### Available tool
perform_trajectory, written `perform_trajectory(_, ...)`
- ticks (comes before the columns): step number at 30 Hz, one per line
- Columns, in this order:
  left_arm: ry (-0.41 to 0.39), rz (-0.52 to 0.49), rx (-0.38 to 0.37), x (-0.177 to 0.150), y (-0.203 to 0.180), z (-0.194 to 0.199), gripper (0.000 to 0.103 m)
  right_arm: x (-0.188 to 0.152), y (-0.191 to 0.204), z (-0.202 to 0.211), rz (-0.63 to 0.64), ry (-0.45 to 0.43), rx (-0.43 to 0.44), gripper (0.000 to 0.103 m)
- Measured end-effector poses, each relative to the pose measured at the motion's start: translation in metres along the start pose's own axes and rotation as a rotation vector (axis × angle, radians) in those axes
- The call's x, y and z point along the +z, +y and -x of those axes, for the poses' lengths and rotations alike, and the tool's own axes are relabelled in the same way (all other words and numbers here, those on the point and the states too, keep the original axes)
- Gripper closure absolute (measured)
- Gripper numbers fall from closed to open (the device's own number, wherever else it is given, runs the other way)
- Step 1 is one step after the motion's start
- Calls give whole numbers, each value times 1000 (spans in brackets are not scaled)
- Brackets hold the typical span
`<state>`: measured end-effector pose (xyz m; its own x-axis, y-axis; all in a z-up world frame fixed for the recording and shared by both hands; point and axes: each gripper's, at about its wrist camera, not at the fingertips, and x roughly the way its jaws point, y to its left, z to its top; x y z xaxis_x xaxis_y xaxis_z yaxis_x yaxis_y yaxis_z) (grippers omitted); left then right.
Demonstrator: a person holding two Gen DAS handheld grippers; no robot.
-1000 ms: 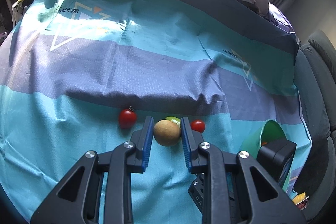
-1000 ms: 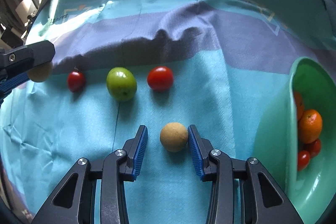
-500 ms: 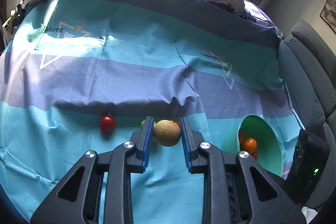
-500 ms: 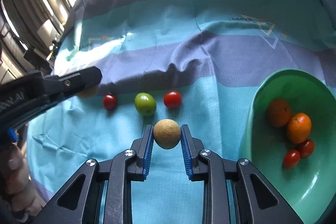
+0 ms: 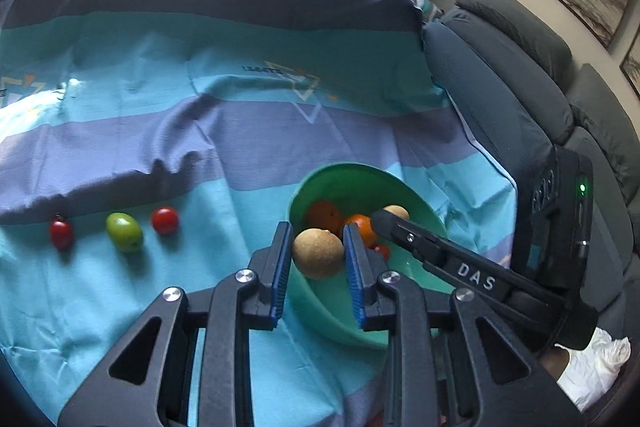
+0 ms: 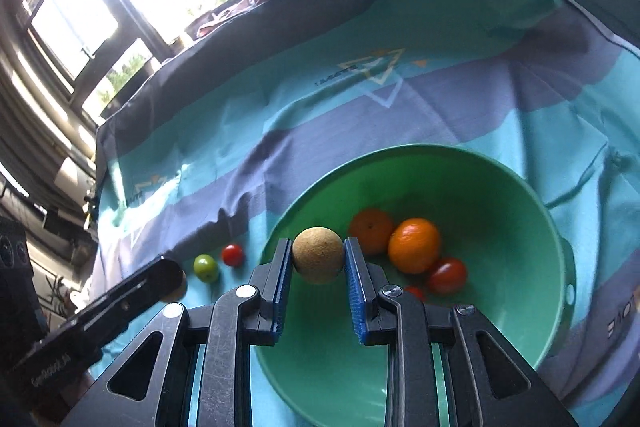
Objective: Organize fruits
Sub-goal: 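Carry both tan fruits over the green bowl with both grippers, then open both grippers to drop the tan fruits into the bowl and withdraw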
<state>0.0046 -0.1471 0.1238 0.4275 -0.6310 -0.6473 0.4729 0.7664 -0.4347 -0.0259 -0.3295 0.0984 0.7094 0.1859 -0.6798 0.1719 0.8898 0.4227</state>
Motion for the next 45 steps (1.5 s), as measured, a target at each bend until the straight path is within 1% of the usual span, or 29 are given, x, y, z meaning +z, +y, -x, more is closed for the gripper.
perform_trajectory(5,55,-40,-29,-9,-19,-25,77,2,-23,3,-71,2,-42,76)
perform_trajectory(8,94,-68,-30,-12,-31,-42,77,2,-28,2,-89,8,-48,76)
perform_trajectory(10,109,-96,-25,-15,-37,-50,77,2,-30,2,-90,12,-53,76)
perform_trajectory(13,125,-104,-38,-18,-39,-57,77,3,-33,3,-96,8,-60,76)
perform_trajectory(14,120,-102,-34,-18,-38,-56,77,3,-35,4,-99,6,-60,76)
perform_trajectory(16,92,-114,5,-17,-37,-52,76,4,-36,4,-102,-2,-61,76)
perform_trajectory(18,56,-107,15,-16,-32,-42,66,4,-34,2,-88,2,-67,73)
perform_trajectory(20,43,-64,6,-12,-20,-31,62,4,-31,2,-77,-11,-68,59)
perform_trajectory(22,21,-21,12,-8,-7,-20,60,5,-28,1,-72,-31,-62,51)
perform_trajectory(25,-15,21,59,-5,10,-2,60,5,-20,-3,-59,-50,-73,51)
perform_trajectory(27,-39,54,67,-3,22,10,57,4,-11,-7,-38,-77,-108,51)
perform_trajectory(29,-59,93,78,0,34,20,57,2,3,-13,8,-92,-143,51)
perform_trajectory(32,-84,131,99,3,47,30,57,-1,21,-22,60,-101,-152,51)
perform_trajectory(36,-96,158,132,4,58,37,57,-6,44,-39,141,-109,-246,51)
perform_trajectory(39,-90,177,129,3,63,39,57,-11,53,-51,184,-83,-273,51)
perform_trajectory(43,-89,171,141,2,66,42,57,-16,61,-49,257,-117,-324,51)
perform_trajectory(45,-88,177,150,3,68,42,57,-17,61,-48,265,-116,-326,51)
